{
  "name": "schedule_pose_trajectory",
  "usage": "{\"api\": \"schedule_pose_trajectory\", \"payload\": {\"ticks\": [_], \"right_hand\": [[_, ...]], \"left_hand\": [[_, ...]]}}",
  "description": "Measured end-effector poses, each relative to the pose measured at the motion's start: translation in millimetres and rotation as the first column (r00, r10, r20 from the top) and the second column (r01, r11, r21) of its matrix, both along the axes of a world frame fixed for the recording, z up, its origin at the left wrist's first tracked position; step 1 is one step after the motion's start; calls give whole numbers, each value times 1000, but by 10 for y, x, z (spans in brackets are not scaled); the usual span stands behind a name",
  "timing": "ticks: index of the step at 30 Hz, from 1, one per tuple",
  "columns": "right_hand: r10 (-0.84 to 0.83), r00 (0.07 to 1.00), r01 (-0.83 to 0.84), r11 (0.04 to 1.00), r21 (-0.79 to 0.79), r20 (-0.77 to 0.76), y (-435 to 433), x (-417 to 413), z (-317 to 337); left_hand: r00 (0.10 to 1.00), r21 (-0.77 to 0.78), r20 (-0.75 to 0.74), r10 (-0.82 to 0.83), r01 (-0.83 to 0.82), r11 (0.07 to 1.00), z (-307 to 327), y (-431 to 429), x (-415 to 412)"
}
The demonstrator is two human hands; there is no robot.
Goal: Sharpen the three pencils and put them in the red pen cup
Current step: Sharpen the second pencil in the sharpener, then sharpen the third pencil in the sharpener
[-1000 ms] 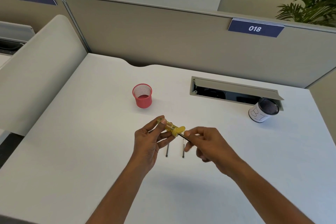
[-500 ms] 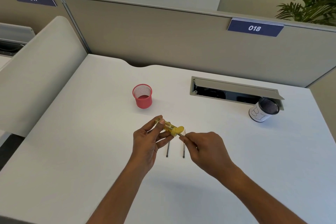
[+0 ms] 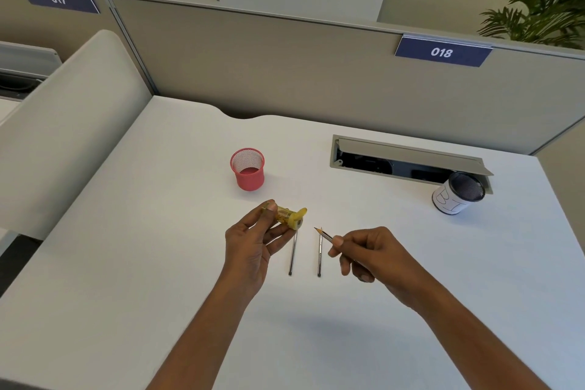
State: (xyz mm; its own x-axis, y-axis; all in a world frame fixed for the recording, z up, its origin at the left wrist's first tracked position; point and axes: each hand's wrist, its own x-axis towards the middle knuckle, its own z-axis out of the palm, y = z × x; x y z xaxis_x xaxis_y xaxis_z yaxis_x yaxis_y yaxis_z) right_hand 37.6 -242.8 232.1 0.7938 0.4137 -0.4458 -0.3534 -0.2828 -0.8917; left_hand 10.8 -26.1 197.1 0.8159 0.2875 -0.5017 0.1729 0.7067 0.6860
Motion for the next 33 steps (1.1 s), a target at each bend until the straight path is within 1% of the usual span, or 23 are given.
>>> {"api": "schedule_pose_trajectory", "payload": {"ticks": [6, 11, 13, 22, 30, 33], "right_hand": [[-46, 998, 45, 999, 22, 43, -50, -19, -37], [-76, 988, 76, 997, 7, 134, -24, -47, -102], [-87, 985, 87, 996, 11, 149, -3, -55, -123], [-158, 972, 153, 987, 40, 174, 76, -66, -240], [-268, 951, 264, 963, 48, 152, 79, -56, -391], [-334, 933, 329, 943, 57, 133, 67, -40, -482]], "left_hand": [[1000, 7, -3, 5, -5, 1000, 1, 4, -1], [1000, 7, -12, 2, -2, 1000, -2, -29, -8], [1000, 7, -12, -5, 5, 1000, 0, -44, -14], [1000, -3, -6, -16, 16, 1000, 17, -105, -28], [1000, -2, -2, -13, 13, 1000, 28, -110, -66], [1000, 1, 0, -16, 16, 1000, 14, -102, -76]]}}
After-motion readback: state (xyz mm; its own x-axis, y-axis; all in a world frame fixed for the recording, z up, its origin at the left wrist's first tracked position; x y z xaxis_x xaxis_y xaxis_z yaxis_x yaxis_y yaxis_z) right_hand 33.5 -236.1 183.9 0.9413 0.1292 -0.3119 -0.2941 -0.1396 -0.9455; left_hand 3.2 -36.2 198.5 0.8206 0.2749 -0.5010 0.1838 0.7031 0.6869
